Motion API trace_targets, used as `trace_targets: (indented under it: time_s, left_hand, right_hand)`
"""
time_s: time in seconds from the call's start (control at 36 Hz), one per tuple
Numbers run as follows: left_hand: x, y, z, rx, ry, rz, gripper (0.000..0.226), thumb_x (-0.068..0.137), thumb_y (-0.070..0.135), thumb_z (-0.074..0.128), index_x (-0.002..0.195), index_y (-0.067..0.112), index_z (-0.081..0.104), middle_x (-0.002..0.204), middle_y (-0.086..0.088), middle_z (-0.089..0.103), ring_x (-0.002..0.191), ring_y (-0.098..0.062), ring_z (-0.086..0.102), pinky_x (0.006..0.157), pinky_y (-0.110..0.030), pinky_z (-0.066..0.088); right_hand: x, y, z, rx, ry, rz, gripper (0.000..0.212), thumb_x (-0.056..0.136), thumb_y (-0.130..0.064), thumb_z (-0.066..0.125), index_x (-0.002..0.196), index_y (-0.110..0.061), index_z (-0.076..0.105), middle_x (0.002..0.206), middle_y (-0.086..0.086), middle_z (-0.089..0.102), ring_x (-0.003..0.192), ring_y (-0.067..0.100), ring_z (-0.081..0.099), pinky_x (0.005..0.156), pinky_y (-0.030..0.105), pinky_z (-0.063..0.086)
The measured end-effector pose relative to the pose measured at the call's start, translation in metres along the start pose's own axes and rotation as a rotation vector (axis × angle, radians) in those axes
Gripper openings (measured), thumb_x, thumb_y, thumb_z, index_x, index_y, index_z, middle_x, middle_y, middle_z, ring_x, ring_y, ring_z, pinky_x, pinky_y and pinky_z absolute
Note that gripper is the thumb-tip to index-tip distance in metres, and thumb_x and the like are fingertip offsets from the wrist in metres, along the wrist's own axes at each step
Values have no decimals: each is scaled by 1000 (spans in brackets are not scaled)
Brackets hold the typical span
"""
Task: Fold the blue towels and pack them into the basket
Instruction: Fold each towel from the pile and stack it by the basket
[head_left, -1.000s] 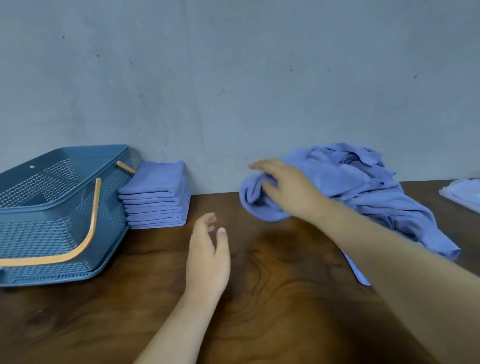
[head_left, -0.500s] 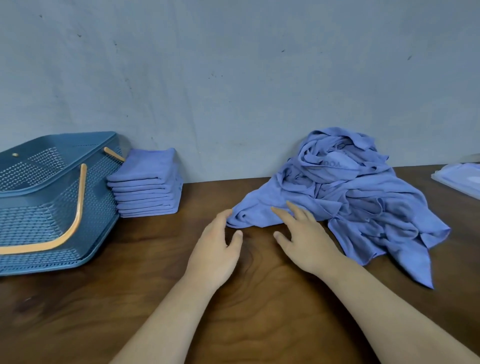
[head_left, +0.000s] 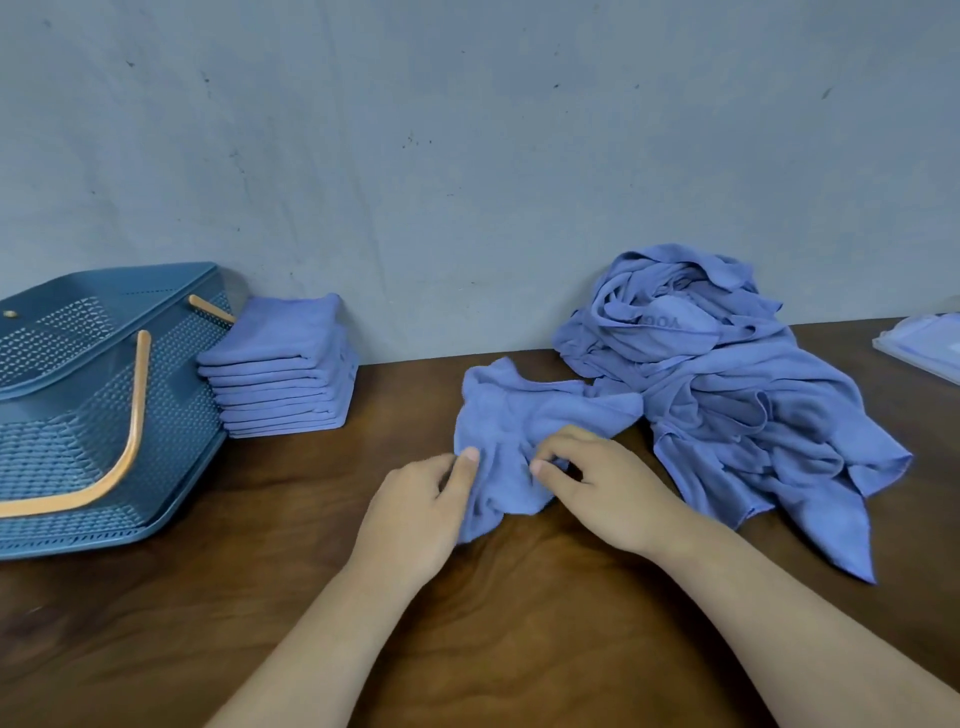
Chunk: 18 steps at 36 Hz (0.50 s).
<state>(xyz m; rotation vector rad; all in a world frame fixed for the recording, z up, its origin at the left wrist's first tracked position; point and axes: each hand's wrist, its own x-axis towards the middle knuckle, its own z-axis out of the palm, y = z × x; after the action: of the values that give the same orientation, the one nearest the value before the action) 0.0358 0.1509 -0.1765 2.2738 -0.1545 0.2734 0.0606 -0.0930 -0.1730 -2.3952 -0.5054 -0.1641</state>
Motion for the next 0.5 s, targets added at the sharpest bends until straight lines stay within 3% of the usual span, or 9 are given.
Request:
trace_targets:
  time_s: [0.08, 0.14, 0.19, 0.25, 0.31, 0.36, 0.42, 0.5]
  left_hand:
    - [-2, 6, -6, -105, 48, -8, 70, 103, 70, 41, 58, 25, 70, 55, 11, 68, 52, -4, 62, 58, -26, 45]
    - [-3, 5, -10, -125, 138, 13, 71, 104, 66, 44, 59, 17, 69, 54, 7, 66, 50, -9, 61, 56, -32, 48]
    - [-4, 3, -14, -87, 233, 54, 60, 105, 57, 49, 67, 13, 61, 58, 2, 61, 55, -16, 57, 59, -47, 51]
    - [-4, -1, -15, -50, 270, 81, 35, 105, 44, 57, 79, 21, 61, 77, 8, 62, 75, -14, 59, 71, -46, 53]
    - [-2, -1, -17, 12, 253, 57, 4, 101, 37, 62, 98, 35, 62, 102, 22, 62, 101, -3, 56, 90, -37, 52]
    - [-1, -4, -18, 111, 169, -17, 28, 100, 40, 62, 128, 34, 59, 129, 27, 54, 123, -3, 47, 108, -38, 44]
    - [-1, -6, -19, 186, 80, -121, 52, 101, 47, 60, 149, 29, 50, 148, 14, 51, 140, -15, 43, 118, -40, 38]
    - [0, -7, -19, 269, 9, -197, 59, 101, 54, 57, 154, 29, 47, 150, 6, 55, 142, -21, 44, 117, -42, 37]
  right_hand:
    - [-2, -2, 0, 114, 31, -75, 32, 105, -43, 60, 82, -23, 68, 82, -7, 65, 76, 14, 60, 73, 34, 50]
    - [-4, -2, -1, 195, 37, -88, 33, 106, -46, 59, 80, -27, 69, 76, -12, 70, 66, 11, 62, 65, 30, 50]
    - [-6, -5, -2, 212, 65, -81, 31, 105, -47, 58, 83, -29, 69, 76, -7, 73, 68, 19, 68, 67, 42, 54]
    - [-6, -6, -2, 171, 125, -105, 19, 103, -42, 60, 89, -32, 68, 80, -8, 70, 72, 17, 67, 67, 43, 54]
    - [-6, -8, -2, 35, 184, -110, 4, 101, -38, 62, 100, -40, 65, 98, -19, 68, 90, 9, 64, 74, 35, 53]
    - [-6, -8, -2, -102, 178, -79, 23, 100, -41, 62, 123, -43, 61, 126, -25, 59, 114, 4, 55, 89, 34, 52]
    - [-6, -7, -1, -128, 107, -47, 47, 101, -44, 61, 148, -40, 52, 153, -22, 45, 139, 9, 41, 111, 33, 42]
    - [-5, -7, 2, -141, -25, 37, 67, 103, -49, 60, 163, -38, 33, 169, -15, 31, 156, 11, 23, 125, 35, 26]
